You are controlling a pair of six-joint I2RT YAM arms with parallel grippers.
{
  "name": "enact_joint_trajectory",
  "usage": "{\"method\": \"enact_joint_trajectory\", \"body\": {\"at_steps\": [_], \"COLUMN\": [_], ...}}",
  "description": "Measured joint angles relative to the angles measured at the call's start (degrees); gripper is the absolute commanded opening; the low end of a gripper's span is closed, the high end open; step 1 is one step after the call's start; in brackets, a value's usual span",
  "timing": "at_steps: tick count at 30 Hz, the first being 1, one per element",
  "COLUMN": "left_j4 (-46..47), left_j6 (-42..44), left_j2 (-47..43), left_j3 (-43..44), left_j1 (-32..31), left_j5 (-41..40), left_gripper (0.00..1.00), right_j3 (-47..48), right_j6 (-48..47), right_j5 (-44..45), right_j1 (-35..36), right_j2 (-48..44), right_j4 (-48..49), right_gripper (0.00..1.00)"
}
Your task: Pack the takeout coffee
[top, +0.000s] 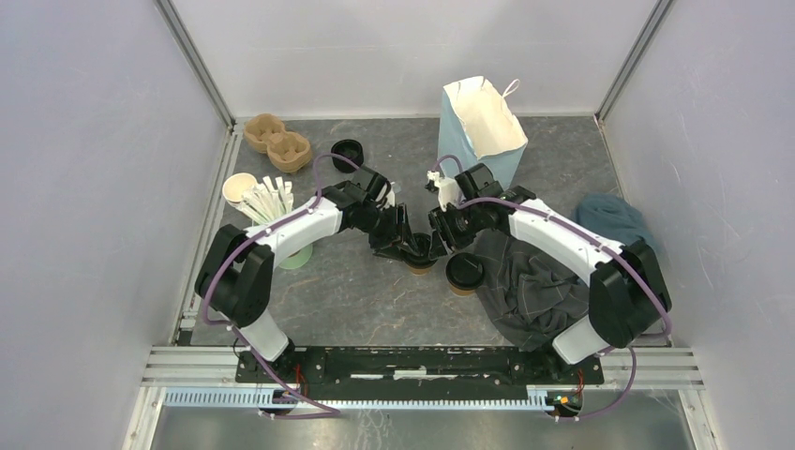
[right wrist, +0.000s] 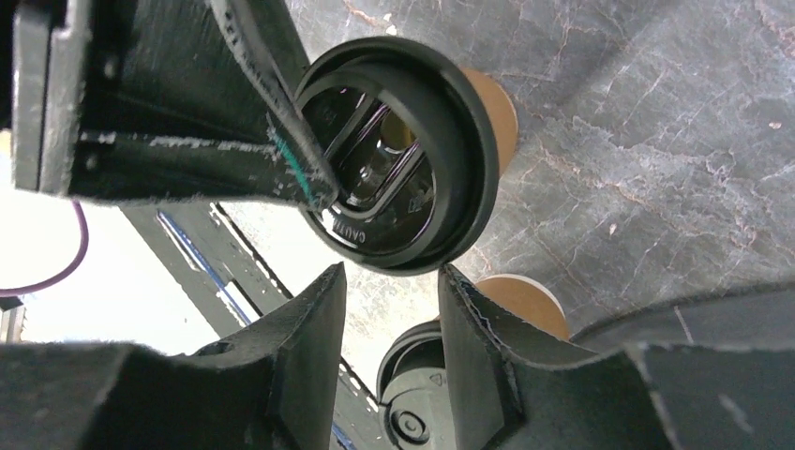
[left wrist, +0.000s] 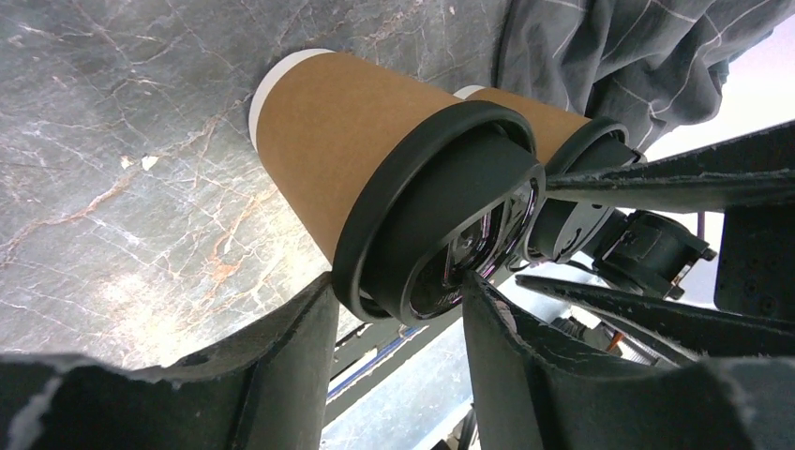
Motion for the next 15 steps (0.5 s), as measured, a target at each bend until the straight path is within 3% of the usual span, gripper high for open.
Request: {"method": "enact_joint_trajectory", "body": {"at_steps": [2,6,8,11,15], "left_j4": [0.0,-0.13,-0.17,-0.11,0.35], "left_j6": [0.02,0.02,-0.04,-0.2,-0.76], "left_j2": [0.0,-0.63,-1.97,-6.23,-8.74], "left_j3": [-0.17,-0.55,-0.96,-2.14,-2.69], "left_j1": [0.0,0.11,0.66,2.49,5.25], "left_j5": [0.44,0.26,0.0,-0.24,-0.33], "left_gripper": [0.61,0.77,0.78,0.74,0.57], "right_j3": [0.0,0.37,0.39,0.35,0.26], "right_j6": [-0.02,-0.02,0.2,0.81,1.62], "right_j5": [0.02,0.24,0.52,0.52,0.24], "right_j1": [0.0,0.0,0.0,-0.07,-0.09], "right_j2": [0.79,1.68,1.68,1.57,1.49], "right_j4": [0.96,1.81,1.84,2.47,3.61], "right_gripper": [0.45,0.47,0.5,0.51,0.48]}}
